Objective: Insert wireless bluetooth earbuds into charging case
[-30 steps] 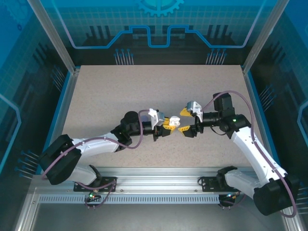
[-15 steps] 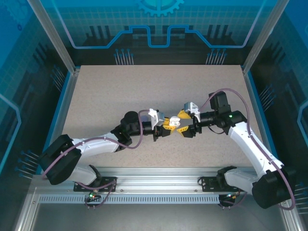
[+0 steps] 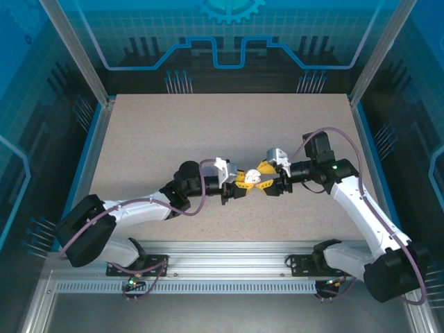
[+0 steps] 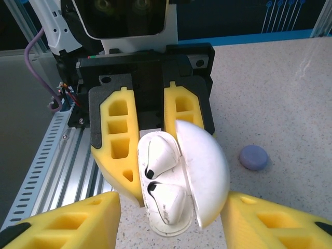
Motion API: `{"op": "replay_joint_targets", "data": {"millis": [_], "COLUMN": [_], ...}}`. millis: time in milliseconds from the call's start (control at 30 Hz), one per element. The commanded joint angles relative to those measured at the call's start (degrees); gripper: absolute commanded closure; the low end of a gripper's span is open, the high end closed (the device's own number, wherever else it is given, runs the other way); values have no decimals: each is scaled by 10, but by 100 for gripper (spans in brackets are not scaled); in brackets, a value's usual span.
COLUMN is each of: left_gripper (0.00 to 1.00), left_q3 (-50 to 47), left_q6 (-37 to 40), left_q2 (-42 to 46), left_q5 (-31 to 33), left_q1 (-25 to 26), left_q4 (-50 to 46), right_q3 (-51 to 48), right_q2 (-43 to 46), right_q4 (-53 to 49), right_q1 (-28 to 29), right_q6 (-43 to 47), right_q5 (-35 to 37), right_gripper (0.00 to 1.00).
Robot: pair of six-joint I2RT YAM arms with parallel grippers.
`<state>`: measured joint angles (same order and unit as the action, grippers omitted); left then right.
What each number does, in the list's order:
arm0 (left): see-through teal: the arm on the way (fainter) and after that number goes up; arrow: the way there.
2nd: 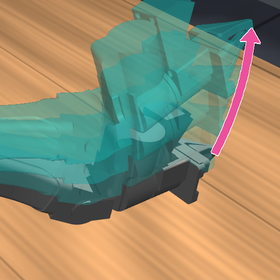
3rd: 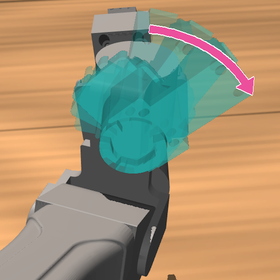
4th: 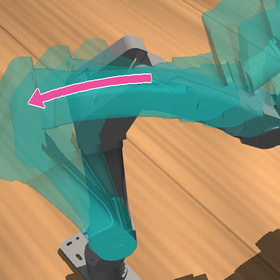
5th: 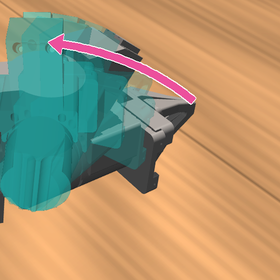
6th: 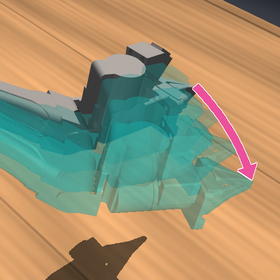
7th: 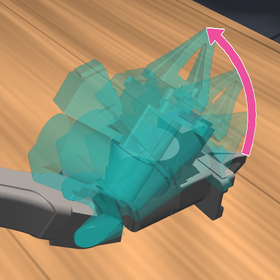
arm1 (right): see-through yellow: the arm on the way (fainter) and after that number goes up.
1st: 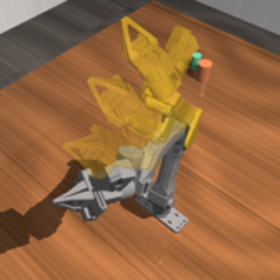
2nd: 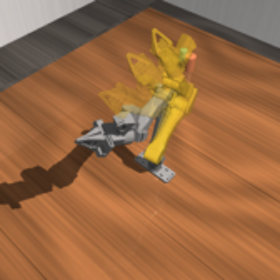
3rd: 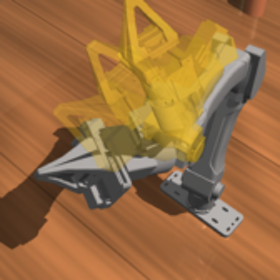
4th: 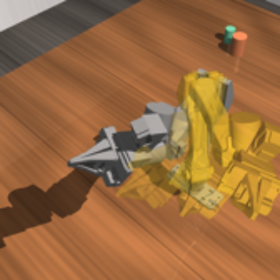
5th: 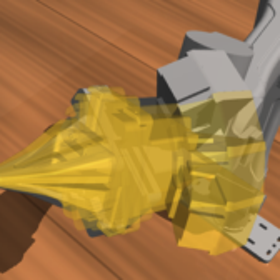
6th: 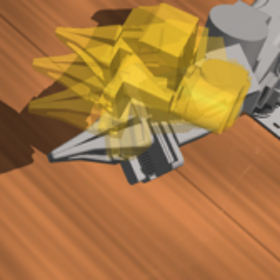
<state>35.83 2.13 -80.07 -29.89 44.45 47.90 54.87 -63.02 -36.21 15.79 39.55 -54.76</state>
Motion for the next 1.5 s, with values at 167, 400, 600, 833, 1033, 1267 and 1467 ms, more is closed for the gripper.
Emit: {"op": "replay_joint_targets", "data": {"millis": [167, 400, 600, 833, 1033, 1267, 1467], "left_gripper": [88, 88, 88, 88, 87, 87, 87], "left_q3": [-6, -8, -7, -7, -9, -10, -10], "left_q6": [13, 9, 4, 6, 8, 8, 9], "left_q2": [3, 6, 3, 6, 8, 6, 7], "left_q5": [13, 4, -3, -6, 1, 0, -1], "left_q1": [-2, -2, -2, -1, -2, -1, -1], "left_q4": [17, 25, 36, 31, 27, 28, 29], "right_q3": [-22, -15, 6, 23, 30, 9, 24], "right_q2": [54, 35, 2, -24, -18, 28, 5], "right_q4": [-19, 5, -6, -11, -16, -11, -25], "right_q1": [-15, -14, 0, 6, -9, -33, -9], "right_q6": [-6, 11, 38, 55, 48, 37, 47], "right_q5": [-52, -42, -47, -53, -39, -23, -20], "right_gripper": [53, 51, 53, 57, 58, 51, 49]}}
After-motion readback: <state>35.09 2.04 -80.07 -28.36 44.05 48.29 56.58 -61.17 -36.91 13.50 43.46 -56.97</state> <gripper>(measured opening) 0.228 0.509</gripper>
